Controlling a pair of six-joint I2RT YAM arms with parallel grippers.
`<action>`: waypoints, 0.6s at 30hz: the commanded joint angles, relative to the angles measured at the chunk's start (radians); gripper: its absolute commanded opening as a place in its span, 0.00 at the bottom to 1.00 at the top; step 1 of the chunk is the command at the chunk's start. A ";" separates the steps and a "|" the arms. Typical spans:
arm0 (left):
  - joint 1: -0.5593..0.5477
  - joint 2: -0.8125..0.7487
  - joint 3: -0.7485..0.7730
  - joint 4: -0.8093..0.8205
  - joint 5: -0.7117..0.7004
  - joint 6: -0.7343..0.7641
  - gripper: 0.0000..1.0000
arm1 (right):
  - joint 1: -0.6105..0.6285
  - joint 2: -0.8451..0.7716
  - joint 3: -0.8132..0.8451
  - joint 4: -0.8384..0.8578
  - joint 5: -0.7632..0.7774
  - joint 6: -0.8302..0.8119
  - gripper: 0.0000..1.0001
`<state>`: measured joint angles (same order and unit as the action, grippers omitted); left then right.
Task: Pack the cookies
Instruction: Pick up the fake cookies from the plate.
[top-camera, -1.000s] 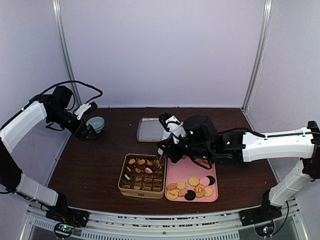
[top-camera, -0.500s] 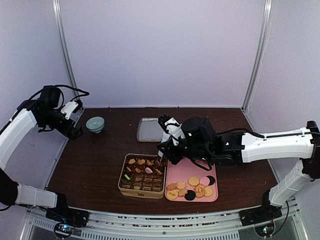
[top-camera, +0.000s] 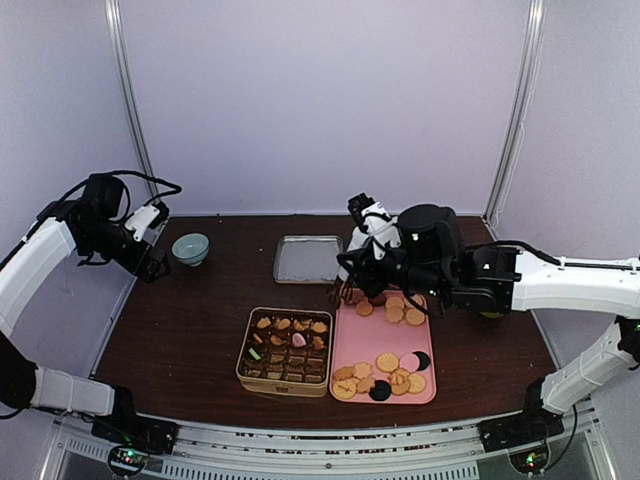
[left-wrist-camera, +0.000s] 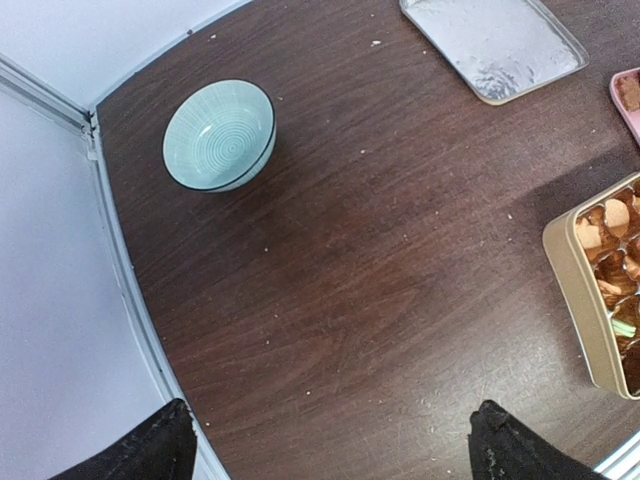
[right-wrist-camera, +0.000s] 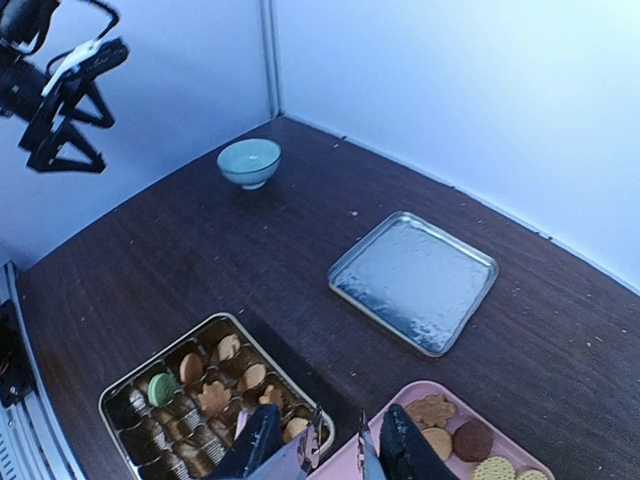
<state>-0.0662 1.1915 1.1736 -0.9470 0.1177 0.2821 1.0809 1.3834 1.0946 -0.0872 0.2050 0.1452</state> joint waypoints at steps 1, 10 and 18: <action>0.009 0.003 0.024 0.004 0.069 -0.014 0.98 | -0.082 -0.048 -0.034 0.031 0.044 0.015 0.33; 0.008 -0.022 -0.054 0.058 0.201 -0.001 0.98 | -0.175 0.041 -0.080 0.112 0.030 0.013 0.37; 0.008 0.020 -0.005 0.022 0.280 -0.030 0.98 | -0.207 0.127 -0.089 0.187 0.021 0.004 0.37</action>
<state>-0.0662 1.2083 1.1378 -0.9394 0.3271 0.2710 0.8928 1.4815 1.0088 0.0048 0.2222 0.1555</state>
